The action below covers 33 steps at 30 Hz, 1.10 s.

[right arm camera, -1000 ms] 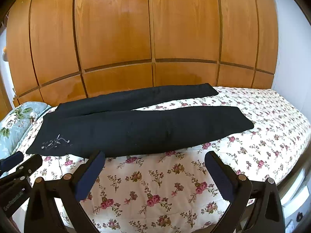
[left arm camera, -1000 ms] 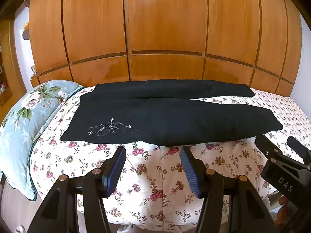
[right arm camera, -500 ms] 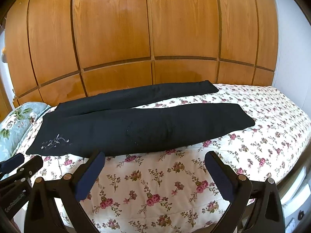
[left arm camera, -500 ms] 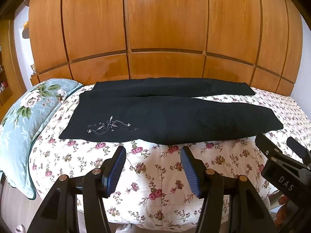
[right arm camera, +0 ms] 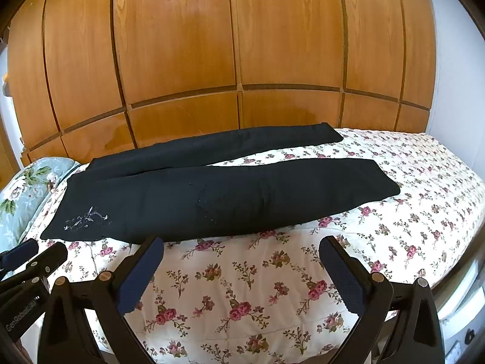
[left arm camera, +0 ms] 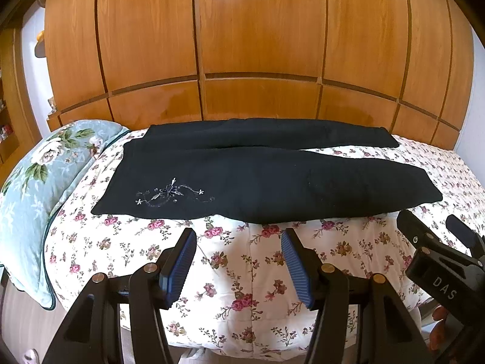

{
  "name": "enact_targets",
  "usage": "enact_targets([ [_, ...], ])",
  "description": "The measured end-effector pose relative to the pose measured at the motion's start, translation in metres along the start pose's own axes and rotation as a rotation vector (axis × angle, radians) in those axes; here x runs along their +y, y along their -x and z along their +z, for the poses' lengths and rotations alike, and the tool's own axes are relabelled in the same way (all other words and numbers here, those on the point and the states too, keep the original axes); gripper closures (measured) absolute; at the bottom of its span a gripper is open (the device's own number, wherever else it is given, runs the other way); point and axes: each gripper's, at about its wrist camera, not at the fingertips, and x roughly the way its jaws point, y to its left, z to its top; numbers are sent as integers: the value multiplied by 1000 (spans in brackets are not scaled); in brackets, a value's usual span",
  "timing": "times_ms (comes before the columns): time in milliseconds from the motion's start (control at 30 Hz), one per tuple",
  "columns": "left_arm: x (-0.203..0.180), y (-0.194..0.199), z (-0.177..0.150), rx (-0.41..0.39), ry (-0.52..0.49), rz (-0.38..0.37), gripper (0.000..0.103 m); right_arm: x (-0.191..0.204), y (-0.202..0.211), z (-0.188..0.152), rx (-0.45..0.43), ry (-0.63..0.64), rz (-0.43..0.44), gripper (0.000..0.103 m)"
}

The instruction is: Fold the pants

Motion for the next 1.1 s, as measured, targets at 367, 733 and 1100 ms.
enact_targets([
  [367,-1,-7,-2,22,2,4,44,-1,-6,-2,18,-4,4,0],
  [733,1,-15,-3,43,12,-12,44,-1,-14,-3,26,4,9,0],
  [1100,49,-71,-15,216,252,-220,41,-15,-29,-5,-38,-33,184,0],
])
